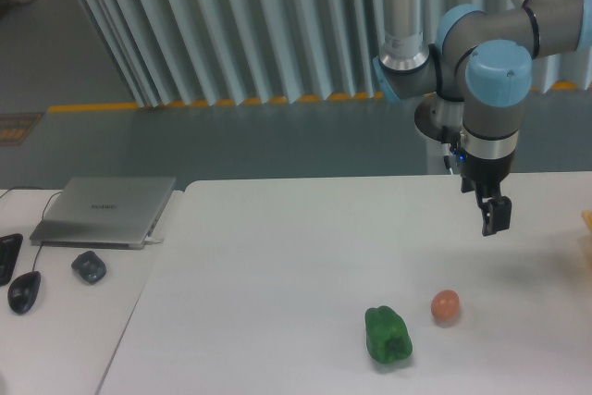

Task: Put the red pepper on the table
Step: 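Move the open gripper sideways toward the red pepper beside the table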

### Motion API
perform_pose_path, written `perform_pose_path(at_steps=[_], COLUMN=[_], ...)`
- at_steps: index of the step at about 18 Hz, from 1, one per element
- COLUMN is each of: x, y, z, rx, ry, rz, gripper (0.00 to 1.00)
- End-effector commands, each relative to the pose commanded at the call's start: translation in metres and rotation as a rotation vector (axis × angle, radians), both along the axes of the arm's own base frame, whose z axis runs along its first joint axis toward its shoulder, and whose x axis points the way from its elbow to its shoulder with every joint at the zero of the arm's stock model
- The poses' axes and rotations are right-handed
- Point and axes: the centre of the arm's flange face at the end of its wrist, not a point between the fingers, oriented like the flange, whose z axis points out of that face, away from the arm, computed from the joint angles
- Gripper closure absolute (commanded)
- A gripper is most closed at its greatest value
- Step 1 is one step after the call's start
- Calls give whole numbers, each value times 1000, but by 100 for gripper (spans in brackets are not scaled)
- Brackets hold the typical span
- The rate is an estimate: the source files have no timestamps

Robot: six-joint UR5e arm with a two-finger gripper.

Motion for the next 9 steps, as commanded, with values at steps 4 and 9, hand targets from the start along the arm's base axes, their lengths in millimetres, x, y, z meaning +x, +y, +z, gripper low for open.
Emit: perform_pose_path(at_steps=[4,9], x=[-1,-3], y=[0,-3], z=[0,-3], rx=[-1,-27], ry=[1,55], rz=[1,-8], gripper=[0,0])
